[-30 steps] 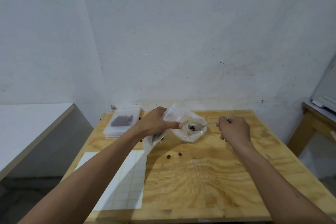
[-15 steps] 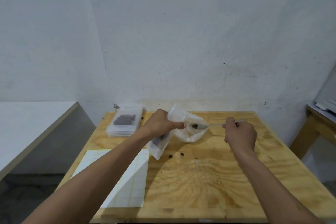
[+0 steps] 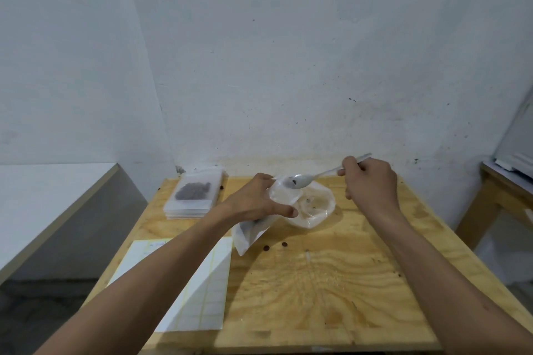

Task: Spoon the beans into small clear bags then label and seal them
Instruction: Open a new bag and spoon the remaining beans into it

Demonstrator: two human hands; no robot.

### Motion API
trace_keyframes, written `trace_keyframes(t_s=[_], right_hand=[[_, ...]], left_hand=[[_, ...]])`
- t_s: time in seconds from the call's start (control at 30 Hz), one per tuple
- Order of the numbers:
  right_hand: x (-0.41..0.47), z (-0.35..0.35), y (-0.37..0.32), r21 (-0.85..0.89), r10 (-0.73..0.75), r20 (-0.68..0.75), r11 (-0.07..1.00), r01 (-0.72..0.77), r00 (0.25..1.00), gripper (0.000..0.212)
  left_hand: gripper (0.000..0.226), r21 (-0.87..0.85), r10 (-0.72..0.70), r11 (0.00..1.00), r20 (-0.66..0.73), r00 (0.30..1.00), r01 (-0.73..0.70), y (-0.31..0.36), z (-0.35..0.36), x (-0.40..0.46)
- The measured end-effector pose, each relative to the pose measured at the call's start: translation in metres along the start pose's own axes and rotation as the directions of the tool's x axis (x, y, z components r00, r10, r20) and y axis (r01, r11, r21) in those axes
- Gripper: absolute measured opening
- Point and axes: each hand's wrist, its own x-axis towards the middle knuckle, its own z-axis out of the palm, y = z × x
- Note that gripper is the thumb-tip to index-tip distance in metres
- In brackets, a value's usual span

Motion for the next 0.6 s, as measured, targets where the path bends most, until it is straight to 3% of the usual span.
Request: trace_keyframes(t_s=[0.1, 0.2, 0.3, 0.47, 0.6], right_hand=[[-0.001, 0.006, -0.004, -0.097, -0.197, 0.060, 0.975, 0.202, 0.979, 0.040], [0.002, 0.003, -0.003, -0.186, -0.270, -0.088, 0.950, 0.250, 0.959, 0.046], [0.000, 0.000, 0.004, -0.256, -0.244, -0.182, 0.947, 0.194, 0.952, 0.052], [-0.017, 0.023, 0.035, -0.448, -0.133, -0.029, 0.888, 0.107, 0.991, 0.043], [-0.015, 0.026, 0.051, -0.486, -0.012, -0.036, 0.874, -0.007, 0.999, 0.039]], left_hand=[[0.081, 0.010, -0.011, 1.000, -0.003, 1.000, 0.011, 0.005, 0.001, -0.003], [0.057, -0.033, 0.029, 0.999, -0.005, 1.000, -0.030, 0.002, 0.000, -0.003], [0.047, -0.093, 0.050, 0.994, 0.004, 0.999, -0.049, -0.004, -0.003, -0.001], [0.063, -0.168, 0.017, 0.986, 0.017, 1.000, -0.014, -0.003, 0.000, 0.000], [0.061, -0.181, 0.002, 0.983, 0.030, 1.000, 0.004, -0.005, 0.000, 0.001]])
